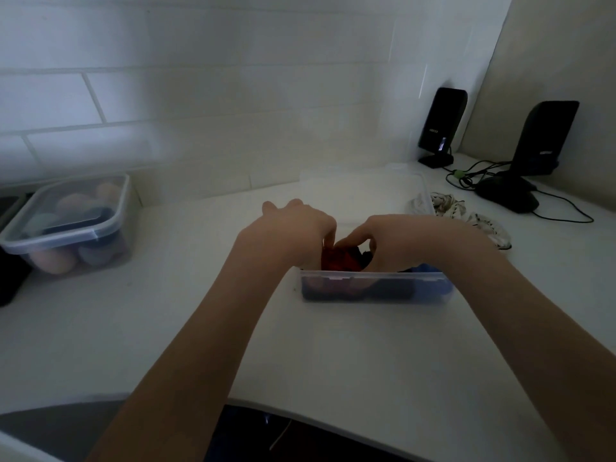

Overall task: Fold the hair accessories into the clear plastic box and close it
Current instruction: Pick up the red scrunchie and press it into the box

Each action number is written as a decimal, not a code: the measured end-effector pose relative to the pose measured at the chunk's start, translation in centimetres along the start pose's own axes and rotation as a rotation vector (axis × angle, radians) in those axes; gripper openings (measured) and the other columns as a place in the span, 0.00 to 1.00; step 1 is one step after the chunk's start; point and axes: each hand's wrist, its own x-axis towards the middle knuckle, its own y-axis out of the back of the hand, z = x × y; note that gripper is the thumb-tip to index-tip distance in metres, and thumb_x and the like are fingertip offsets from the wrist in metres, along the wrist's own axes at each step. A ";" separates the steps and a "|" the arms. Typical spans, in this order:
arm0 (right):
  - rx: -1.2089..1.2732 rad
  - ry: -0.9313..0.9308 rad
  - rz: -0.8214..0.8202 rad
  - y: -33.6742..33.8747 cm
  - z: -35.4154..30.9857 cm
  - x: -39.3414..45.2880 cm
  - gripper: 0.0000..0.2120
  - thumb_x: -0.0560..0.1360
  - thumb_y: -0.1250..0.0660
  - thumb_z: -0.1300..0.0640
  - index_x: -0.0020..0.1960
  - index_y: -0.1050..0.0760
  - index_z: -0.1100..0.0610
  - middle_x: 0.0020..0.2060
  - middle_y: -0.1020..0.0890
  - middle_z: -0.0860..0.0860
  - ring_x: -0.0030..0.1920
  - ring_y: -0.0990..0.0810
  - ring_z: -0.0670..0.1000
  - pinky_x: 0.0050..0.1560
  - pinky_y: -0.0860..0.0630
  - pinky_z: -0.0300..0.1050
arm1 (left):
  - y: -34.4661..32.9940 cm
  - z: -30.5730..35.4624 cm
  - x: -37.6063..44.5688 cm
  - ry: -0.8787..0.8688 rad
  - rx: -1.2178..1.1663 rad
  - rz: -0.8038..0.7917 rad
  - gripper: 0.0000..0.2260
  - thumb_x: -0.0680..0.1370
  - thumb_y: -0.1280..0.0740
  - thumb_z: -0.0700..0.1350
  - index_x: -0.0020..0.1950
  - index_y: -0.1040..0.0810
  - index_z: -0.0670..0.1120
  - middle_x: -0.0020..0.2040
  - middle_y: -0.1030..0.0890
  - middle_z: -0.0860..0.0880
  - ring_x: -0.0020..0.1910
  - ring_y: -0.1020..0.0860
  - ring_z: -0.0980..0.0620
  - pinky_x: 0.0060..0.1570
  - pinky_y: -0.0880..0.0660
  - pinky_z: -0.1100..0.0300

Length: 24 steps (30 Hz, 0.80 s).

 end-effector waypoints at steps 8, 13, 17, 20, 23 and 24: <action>-0.004 0.009 -0.048 -0.1 0.2 0.3 0.34 0.58 0.28 0.32 0.63 0.31 0.32 0.45 0.24 0.34 0.45 0.26 0.41 0.49 0.30 0.43 | 0.1 0.0 -0.1 -0.055 -0.004 0.012 0.13 0.72 0.31 0.50 0.55 0.28 0.59 0.57 0.23 0.51 0.57 0.33 0.46 0.47 0.39 0.53; 0.012 0.002 -0.050 -0.1 0.1 0.0 0.34 0.60 0.28 0.33 0.65 0.32 0.33 0.45 0.28 0.33 0.46 0.28 0.41 0.49 0.33 0.42 | 0.3 -0.3 -0.5 -0.027 -0.045 -0.045 0.13 0.70 0.30 0.58 0.48 0.32 0.63 0.59 0.25 0.51 0.58 0.32 0.43 0.53 0.32 0.50; 0.115 0.057 0.021 -0.6 0.3 -0.8 0.28 0.65 0.27 0.39 0.64 0.29 0.36 0.39 0.20 0.32 0.37 0.24 0.36 0.42 0.31 0.33 | 1.4 0.0 -0.8 -0.058 -0.118 -0.087 0.16 0.70 0.27 0.52 0.54 0.28 0.57 0.59 0.23 0.51 0.56 0.30 0.49 0.41 0.31 0.60; 0.252 0.109 0.161 -1.1 0.8 -1.5 0.23 0.67 0.27 0.44 0.61 0.25 0.40 0.25 0.22 0.34 0.25 0.26 0.34 0.29 0.34 0.26 | 2.6 -0.3 -1.5 -0.090 -0.234 -0.144 0.21 0.69 0.25 0.44 0.60 0.27 0.51 0.60 0.22 0.52 0.55 0.27 0.52 0.41 0.31 0.63; 0.357 0.136 0.222 -0.7 1.3 -2.5 0.23 0.66 0.26 0.46 0.60 0.25 0.40 0.30 0.18 0.44 0.27 0.25 0.39 0.33 0.29 0.32 | 3.7 -1.6 -2.6 -0.104 -0.416 -0.160 0.26 0.67 0.24 0.40 0.63 0.27 0.50 0.60 0.23 0.52 0.58 0.25 0.53 0.52 0.28 0.60; 0.421 0.139 0.231 -0.3 1.5 -3.0 0.23 0.66 0.26 0.48 0.60 0.25 0.40 0.32 0.17 0.44 0.27 0.24 0.39 0.32 0.28 0.32 | 3.8 -2.2 -2.9 -0.106 -0.494 -0.148 0.26 0.67 0.24 0.38 0.62 0.27 0.50 0.59 0.23 0.52 0.57 0.24 0.53 0.53 0.27 0.60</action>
